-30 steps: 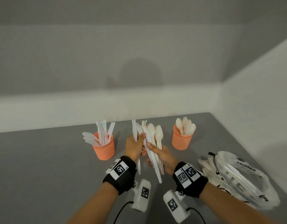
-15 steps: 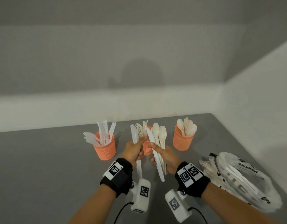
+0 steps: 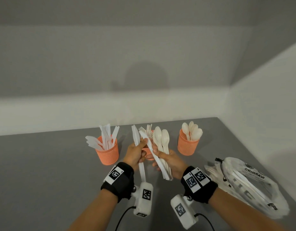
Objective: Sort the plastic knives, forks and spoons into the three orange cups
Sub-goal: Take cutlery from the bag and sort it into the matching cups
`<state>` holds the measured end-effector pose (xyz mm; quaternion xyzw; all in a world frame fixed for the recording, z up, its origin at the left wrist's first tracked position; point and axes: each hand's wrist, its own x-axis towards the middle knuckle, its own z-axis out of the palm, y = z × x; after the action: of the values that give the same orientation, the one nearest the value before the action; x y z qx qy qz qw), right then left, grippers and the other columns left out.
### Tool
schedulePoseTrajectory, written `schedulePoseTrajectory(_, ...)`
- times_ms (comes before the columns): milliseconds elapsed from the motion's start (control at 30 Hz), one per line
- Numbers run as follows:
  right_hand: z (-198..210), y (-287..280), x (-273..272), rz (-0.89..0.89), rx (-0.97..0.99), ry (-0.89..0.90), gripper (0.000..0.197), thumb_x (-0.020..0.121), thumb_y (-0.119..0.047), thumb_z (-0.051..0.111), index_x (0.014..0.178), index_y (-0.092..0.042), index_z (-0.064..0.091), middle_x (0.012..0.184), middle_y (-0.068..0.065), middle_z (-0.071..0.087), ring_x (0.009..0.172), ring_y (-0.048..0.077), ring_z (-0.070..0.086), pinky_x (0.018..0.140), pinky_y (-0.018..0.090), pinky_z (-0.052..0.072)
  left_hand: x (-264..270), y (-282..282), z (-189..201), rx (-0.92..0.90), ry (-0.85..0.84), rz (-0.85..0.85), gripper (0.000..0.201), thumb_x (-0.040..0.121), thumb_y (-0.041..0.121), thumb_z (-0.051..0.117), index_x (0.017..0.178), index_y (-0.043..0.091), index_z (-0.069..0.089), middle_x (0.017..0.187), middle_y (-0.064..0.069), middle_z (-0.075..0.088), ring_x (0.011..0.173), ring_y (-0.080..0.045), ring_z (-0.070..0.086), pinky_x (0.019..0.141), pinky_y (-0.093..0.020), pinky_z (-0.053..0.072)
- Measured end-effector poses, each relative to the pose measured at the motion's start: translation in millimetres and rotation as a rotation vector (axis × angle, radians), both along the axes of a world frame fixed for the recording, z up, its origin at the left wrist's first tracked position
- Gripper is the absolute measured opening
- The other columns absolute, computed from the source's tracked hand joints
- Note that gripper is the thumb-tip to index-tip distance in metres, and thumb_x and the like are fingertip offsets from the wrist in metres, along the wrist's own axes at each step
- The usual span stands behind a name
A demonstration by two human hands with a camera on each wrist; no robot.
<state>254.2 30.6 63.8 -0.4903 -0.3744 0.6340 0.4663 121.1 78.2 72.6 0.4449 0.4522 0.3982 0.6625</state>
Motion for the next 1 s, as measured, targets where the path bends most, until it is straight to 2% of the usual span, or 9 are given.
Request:
schedulePoseTrajectory(100,-0.5,0.8,-1.4,0.005,-0.004,-0.013,0.018,0.093,-0.024,0.053,0.101,-0.011,0.062,0.07,-0.002,0.074,0.05,0.009,0.063,0.051,0.022,0.05,3.8,-4.6,-0.5,0.039,0.044,0.008,0.029,0.092,0.022,0.055,0.102,-0.005,0.061,0.064,-0.007,0.055,0.031,-0.001,0.043,0.032,-0.011,0.031)
schedulePoseTrajectory(233,-2.6,1.7,-1.6,0.009,-0.028,0.03,0.023,0.093,-0.025,0.053,0.105,-0.008,0.062,0.077,0.007,0.072,0.055,0.016,0.067,0.052,0.024,0.054,-2.5,0.8,-5.4,0.039,0.086,0.134,0.026,0.098,0.018,0.044,0.077,0.005,0.055,0.043,0.004,0.052,0.029,-0.001,0.041,0.033,-0.012,0.032)
schedulePoseTrajectory(333,-8.9,2.1,4.8,-0.076,-0.076,0.009,0.019,0.093,-0.021,0.053,0.1,-0.004,0.057,0.057,0.003,0.065,0.047,0.013,0.062,0.047,0.024,0.053,-27.0,15.9,-9.6,-0.024,0.007,0.276,0.021,0.099,0.014,0.039,0.08,0.011,0.048,0.055,-0.004,0.061,0.04,-0.009,0.05,0.036,-0.017,0.039)
schedulePoseTrajectory(400,-13.6,4.3,12.1,-0.105,-0.096,-0.046,0.02,0.093,-0.024,0.053,0.101,-0.005,0.055,0.046,-0.004,0.051,0.036,0.007,0.048,0.038,0.019,0.042,-49.0,29.1,-2.4,-0.044,-0.055,0.393,0.015,0.098,0.014,0.041,0.084,0.015,0.046,0.052,-0.002,0.056,0.042,-0.012,0.055,0.042,-0.021,0.045)
schedulePoseTrajectory(500,-12.9,11.2,18.4,-0.074,-0.119,-0.09,0.02,0.094,-0.032,0.05,0.089,-0.013,0.055,0.039,-0.009,0.035,0.032,0.002,0.029,0.033,0.014,0.027,-76.6,55.0,20.7,0.123,-0.004,0.572,0.018,0.096,0.019,0.048,0.08,0.012,0.046,0.05,-0.002,0.044,0.033,-0.008,0.045,0.041,-0.022,0.043)
schedulePoseTrajectory(600,-4.2,18.7,14.5,-0.049,-0.107,-0.092,0.029,0.092,-0.04,0.051,0.079,-0.015,0.05,0.039,-0.009,0.031,0.031,0.002,0.026,0.032,0.015,0.024,-90.7,77.7,46.4,0.318,0.121,0.701,0.036,0.089,0.037,0.058,0.064,0.015,0.046,0.05,-0.002,0.044,0.036,-0.006,0.044,0.045,-0.018,0.041)
schedulePoseTrajectory(800,1.0,32.8,6.2,-0.079,-0.088,-0.064,0.033,0.093,-0.04,0.049,0.07,-0.017,0.044,0.037,-0.009,0.03,0.029,0.003,0.025,0.032,0.015,0.024,-86.9,107.3,52.8,0.415,0.274,0.682,0.051,0.087,0.049,0.055,0.056,0.011,0.043,0.052,-0.008,0.045,0.048,-0.014,0.048,0.052,-0.021,0.04)
schedulePoseTrajectory(933,3.1,35.8,3.5,-0.087,-0.069,-0.063,0.034,0.096,-0.036,0.046,0.068,-0.017,0.043,0.036,-0.01,0.029,0.029,0.003,0.024,0.032,0.015,0.023,-84.4,110.0,14.1,0.371,0.361,0.59,0.048,0.087,0.043,0.058,0.057,0.007,0.048,0.055,-0.009,0.052,0.051,-0.016,0.051,0.054,-0.022,0.04)
schedulePoseTrajectory(1000,2.6,36.9,2.7,-0.094,-0.062,-0.072,0.035,0.096,-0.036,0.046,0.067,-0.018,0.042,0.036,-0.01,0.029,0.029,0.003,0.024,0.032,0.015,0.022,-83.3,109.4,-4.5,0.385,0.375,0.528,0.034,0.087,0.032,0.062,0.067,0.006,0.053,0.061,-0.009,0.056,0.055,-0.017,0.053,0.058,-0.025,0.043)
